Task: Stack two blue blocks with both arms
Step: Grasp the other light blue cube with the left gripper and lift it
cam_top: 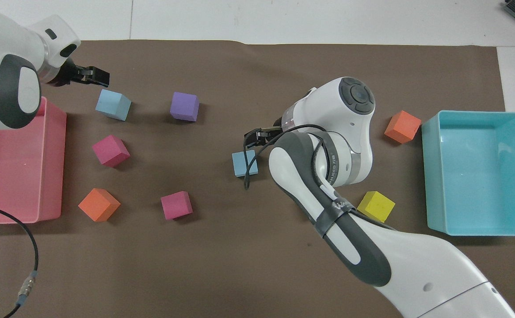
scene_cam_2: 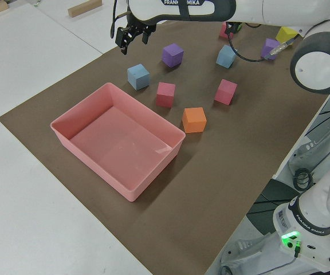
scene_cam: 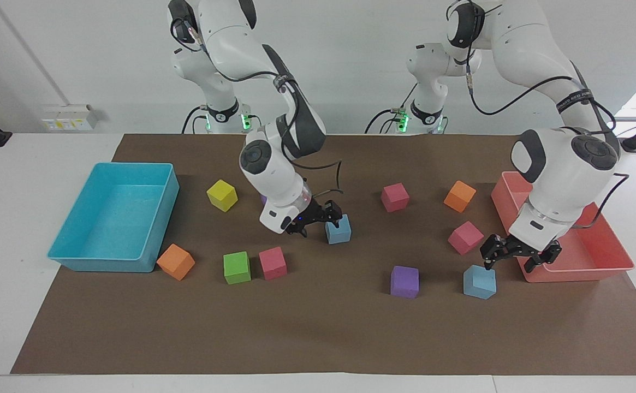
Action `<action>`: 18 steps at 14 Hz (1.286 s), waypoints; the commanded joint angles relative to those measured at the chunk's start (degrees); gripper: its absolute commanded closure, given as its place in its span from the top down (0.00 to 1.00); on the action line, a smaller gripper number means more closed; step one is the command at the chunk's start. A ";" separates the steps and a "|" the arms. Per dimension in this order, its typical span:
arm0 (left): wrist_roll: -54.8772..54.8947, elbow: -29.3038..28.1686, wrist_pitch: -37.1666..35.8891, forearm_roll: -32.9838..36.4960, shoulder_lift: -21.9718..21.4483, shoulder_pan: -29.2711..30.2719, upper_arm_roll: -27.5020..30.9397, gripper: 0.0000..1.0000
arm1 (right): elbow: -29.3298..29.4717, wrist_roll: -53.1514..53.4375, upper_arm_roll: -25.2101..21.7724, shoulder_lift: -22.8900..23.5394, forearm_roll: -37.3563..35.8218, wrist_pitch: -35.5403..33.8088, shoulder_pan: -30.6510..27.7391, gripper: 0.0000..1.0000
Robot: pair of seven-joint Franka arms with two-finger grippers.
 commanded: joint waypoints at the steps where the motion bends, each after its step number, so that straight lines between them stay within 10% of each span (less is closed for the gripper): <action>1: 1.12 -0.60 1.98 0.12 0.96 -0.19 0.42 1.00 | -3.70 -6.55 0.77 -2.19 5.79 1.35 -1.61 0.70; 5: 3.58 -1.65 3.03 -1.72 3.07 0.33 0.42 1.00 | -10.11 -14.12 0.77 -5.00 12.92 1.44 -3.36 0.00; 18: 3.41 -10.44 9.10 -3.66 3.16 -0.55 0.42 1.00 | -16.97 -27.31 0.77 -4.66 29.10 0.73 -6.27 0.00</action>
